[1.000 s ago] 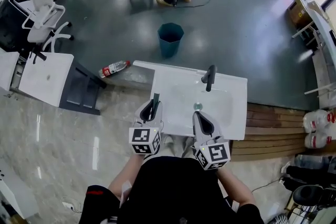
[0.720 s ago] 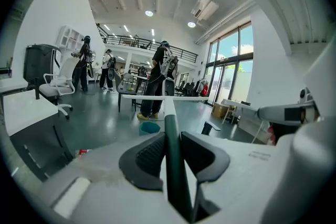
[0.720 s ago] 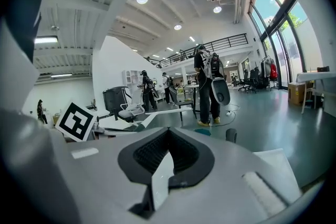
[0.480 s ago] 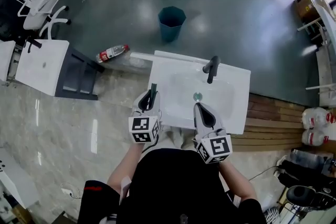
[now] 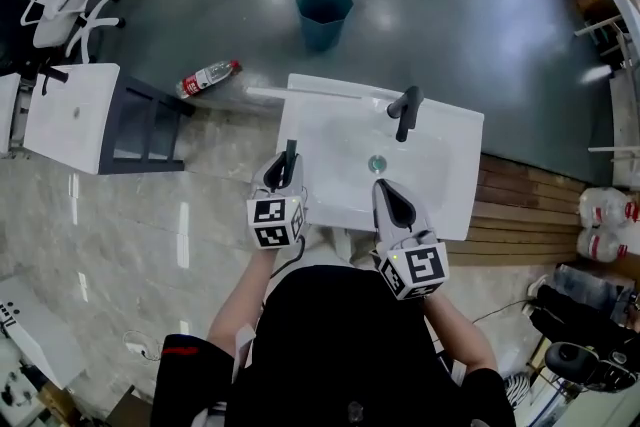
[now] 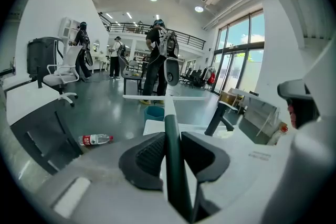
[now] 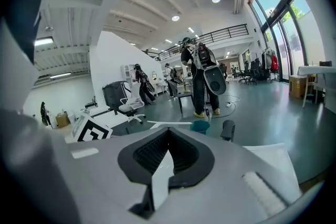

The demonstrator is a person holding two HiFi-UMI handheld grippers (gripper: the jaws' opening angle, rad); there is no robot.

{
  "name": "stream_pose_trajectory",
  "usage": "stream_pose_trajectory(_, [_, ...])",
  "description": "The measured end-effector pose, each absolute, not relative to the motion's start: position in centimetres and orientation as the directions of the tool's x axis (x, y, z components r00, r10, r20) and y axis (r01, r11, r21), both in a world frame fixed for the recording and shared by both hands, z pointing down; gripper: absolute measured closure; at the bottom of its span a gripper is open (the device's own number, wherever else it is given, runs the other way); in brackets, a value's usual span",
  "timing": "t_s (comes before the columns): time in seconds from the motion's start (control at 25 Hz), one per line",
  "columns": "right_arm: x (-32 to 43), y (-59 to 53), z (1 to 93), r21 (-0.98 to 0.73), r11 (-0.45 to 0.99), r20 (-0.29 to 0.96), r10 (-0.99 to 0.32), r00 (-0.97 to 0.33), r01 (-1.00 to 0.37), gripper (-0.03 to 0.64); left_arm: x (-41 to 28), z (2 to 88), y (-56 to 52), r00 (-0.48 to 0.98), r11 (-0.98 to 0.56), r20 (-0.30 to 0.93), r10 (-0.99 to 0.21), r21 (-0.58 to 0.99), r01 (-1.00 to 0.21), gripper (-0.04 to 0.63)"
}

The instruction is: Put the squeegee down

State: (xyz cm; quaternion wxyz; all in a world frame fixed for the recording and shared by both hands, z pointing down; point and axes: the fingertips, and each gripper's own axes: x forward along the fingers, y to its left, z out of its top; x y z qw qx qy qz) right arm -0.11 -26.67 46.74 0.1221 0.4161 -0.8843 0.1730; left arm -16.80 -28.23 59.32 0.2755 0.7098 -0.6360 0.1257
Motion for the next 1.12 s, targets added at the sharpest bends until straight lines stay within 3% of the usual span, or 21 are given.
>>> stream_pose_trajectory(1.12, [2.3,-29.3,49.5,-0.221,0.529,0.441,-0.695,-0.568,-0.819,0.615,-15.9,70.1,-32.8,0.176,-0.036,0.695,-0.698,0.211,-0.977,0.489])
